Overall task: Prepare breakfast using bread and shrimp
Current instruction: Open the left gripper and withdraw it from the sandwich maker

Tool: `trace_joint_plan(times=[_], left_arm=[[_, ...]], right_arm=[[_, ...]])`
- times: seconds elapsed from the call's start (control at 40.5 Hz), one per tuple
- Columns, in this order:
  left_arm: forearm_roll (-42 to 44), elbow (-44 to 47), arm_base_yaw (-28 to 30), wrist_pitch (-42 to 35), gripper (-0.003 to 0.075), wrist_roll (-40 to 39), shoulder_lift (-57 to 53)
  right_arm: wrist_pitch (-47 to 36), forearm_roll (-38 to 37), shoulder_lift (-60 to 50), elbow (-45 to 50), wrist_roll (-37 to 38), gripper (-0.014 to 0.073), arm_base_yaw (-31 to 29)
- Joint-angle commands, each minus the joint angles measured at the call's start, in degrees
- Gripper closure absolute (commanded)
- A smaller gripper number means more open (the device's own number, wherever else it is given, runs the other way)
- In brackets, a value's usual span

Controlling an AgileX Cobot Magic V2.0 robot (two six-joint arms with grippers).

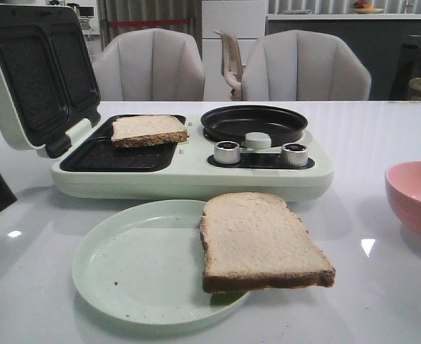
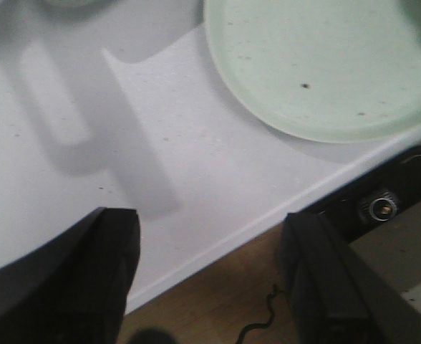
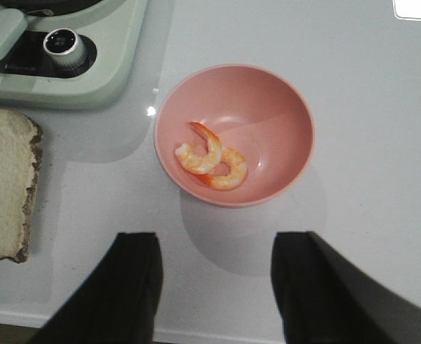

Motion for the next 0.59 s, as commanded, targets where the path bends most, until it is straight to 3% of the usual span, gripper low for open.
trace_joint_plan(times=[0.0,0.42,0.568], left_arm=[[-2.64,1.23,-2.08,-4.15,0.0246,0.89,-7.4],[-5.99,6.73,-4.12,-7.43,0.0246,0.89,-31.8],[-6.03,6.73,-4.12,-7.43,0.0246,0.89,-35.26]], right_arm=[[-3.33,0.31,-0.03,-1.48,-0.25,0.0129,-0.26],[-4.84,0.95,-0.03,-1.48,-0.25,0.0129,-0.26],[-2.52,11.76,0.87,-1.48,-0.36,0.0129,-0.08]])
